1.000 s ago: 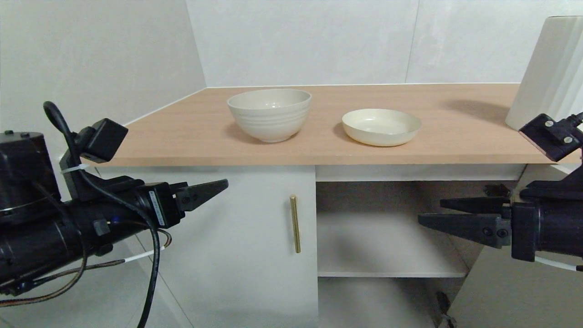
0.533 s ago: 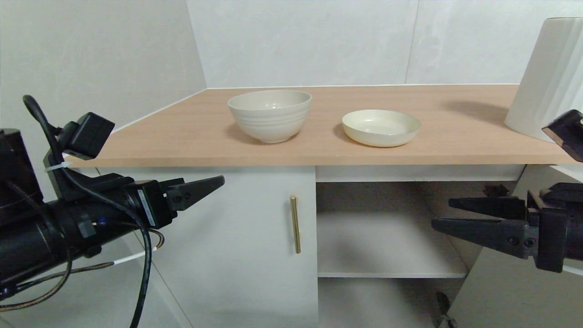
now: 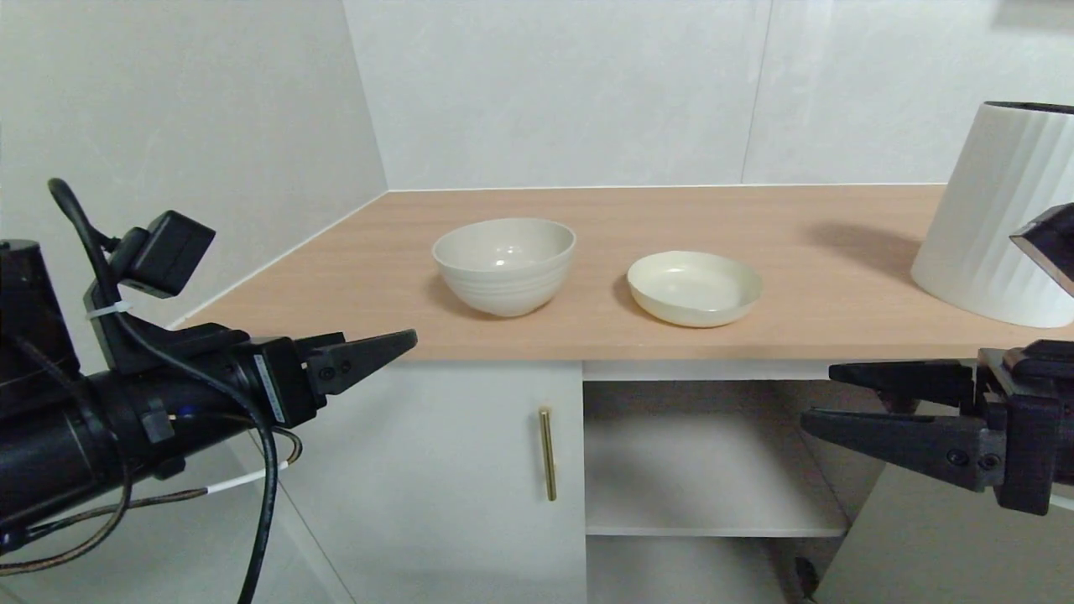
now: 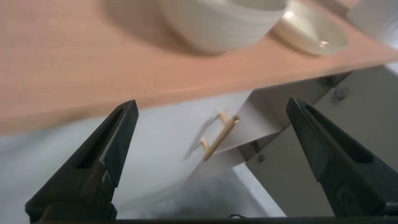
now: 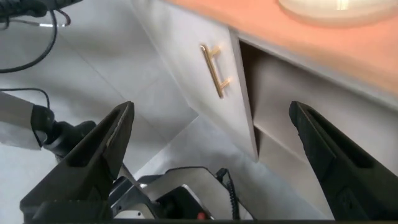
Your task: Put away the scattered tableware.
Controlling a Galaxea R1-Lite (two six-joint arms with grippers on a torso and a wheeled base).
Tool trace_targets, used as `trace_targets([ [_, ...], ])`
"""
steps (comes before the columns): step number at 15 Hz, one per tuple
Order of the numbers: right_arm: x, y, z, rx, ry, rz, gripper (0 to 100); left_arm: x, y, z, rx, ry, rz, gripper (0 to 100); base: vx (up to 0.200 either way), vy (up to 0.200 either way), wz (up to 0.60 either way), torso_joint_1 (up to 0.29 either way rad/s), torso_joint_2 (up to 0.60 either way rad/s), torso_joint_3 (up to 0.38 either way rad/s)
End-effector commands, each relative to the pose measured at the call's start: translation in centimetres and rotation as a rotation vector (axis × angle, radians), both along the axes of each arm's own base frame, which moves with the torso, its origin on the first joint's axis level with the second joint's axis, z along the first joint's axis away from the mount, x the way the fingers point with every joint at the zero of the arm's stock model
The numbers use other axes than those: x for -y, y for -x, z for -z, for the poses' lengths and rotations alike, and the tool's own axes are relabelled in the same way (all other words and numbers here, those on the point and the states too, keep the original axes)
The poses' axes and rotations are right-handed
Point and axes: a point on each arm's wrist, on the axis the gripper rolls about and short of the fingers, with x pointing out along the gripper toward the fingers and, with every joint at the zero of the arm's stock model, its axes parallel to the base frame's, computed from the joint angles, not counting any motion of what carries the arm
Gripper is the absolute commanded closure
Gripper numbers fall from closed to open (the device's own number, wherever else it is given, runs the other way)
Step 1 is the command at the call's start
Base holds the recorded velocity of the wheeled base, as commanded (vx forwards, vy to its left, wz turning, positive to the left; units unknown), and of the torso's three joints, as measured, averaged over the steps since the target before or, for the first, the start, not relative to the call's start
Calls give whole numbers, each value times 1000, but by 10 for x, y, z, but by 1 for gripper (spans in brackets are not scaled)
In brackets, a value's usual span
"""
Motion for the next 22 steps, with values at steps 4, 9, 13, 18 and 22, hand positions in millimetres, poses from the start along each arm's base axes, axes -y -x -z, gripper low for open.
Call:
trace_targets([
  [4, -2, -3, 3, -13, 7, 0, 0, 1, -2, 1, -6, 0, -1, 0, 0, 0, 0, 189, -472, -283],
  [9, -4, -10, 7, -31, 17, 3, 0, 2, -6, 1, -14, 1, 0, 0, 0, 0, 0, 195, -476, -266],
  [13, -15, -65, 9, 7, 1, 90, 0, 14, -42, -20, -70, -16, -2, 0, 0, 0, 0, 46, -101, -57],
  [18, -25, -106, 12, -82, 142, 386, 0, 28, -77, -16, -247, -100, -59, 0, 0, 0, 0, 0, 0, 0],
  [22, -29, -110, 10, -93, 124, 471, 0, 52, -111, 13, -283, -154, -240, 0, 0, 0, 0, 0, 0, 0],
])
